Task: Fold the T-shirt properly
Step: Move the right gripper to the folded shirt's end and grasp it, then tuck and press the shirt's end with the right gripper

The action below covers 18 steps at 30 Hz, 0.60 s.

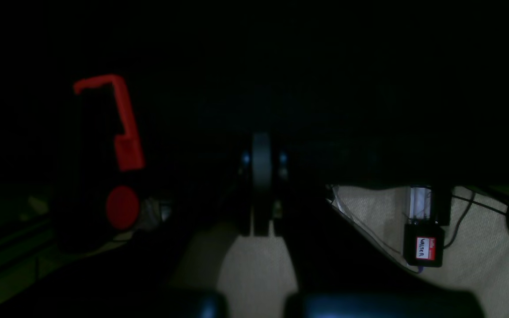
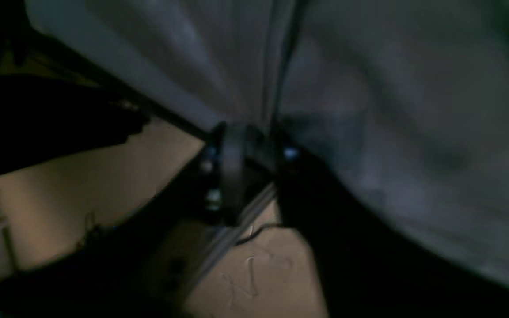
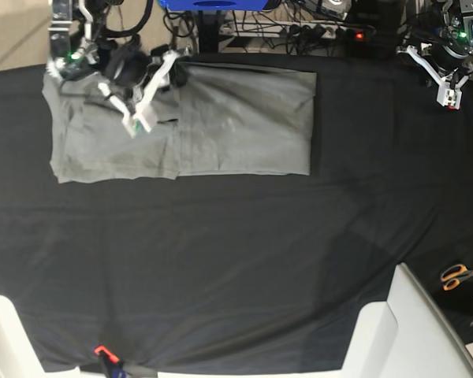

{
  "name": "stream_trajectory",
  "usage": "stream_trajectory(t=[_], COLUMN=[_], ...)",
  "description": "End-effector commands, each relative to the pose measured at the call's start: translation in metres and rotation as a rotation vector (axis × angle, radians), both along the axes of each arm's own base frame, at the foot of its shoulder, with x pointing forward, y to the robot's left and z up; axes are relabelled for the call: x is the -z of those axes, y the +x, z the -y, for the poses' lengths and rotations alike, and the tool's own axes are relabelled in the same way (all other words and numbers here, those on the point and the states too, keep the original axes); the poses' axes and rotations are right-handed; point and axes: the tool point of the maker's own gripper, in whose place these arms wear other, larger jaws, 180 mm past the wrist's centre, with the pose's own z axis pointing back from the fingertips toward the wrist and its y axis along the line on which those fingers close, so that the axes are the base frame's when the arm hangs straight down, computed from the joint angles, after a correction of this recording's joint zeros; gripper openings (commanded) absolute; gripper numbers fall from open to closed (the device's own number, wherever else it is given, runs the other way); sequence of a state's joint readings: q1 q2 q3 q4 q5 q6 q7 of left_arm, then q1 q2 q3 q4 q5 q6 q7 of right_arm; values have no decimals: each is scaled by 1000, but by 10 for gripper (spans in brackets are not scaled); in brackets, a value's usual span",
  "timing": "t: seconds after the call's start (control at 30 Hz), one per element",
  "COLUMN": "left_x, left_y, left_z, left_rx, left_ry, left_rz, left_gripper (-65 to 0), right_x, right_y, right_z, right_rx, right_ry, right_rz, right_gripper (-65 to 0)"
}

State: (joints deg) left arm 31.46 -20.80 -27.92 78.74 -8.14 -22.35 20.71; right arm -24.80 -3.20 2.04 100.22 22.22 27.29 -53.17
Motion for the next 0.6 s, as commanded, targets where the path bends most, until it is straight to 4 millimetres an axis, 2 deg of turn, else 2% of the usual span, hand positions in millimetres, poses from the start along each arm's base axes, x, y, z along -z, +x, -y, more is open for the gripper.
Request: stream_trajectory(t=[0.0,0.13,0.23,0.3,0.37,0.43,0.47,0.57], left_x=[-8,-10,-10,-10,-9,-9,-8,-9], left_y=[5,7,7,7,7,7,8,8], left_z=[-8,-7,-7,-6,-5,-3,-3,-2], left_rx=[3,7,7,5,7,10,10,9], left_ry=[21,23,22,19,15,13,11,9], left_rz=[25,30,32,32,32,32,32,34], left_gripper=[-650,-650,-650,-650,-650,-650,-650,-650], right_x=[-14,-32,-35,-37,-42,-50,-50,-38], right_y=[6,16,26,41,57,71,77,83], right_z=[-3,9,18,49,95,144,165,215], right_rx=[11,99,122,172,284,376,384,342], right_ry=[20,-11,-31,-75,-132,-192,-211,-246], right_rz=[43,83,102,147,199,245,256,224], right_gripper=[-407,-279,-281,-281,-272,-215,-165,-68])
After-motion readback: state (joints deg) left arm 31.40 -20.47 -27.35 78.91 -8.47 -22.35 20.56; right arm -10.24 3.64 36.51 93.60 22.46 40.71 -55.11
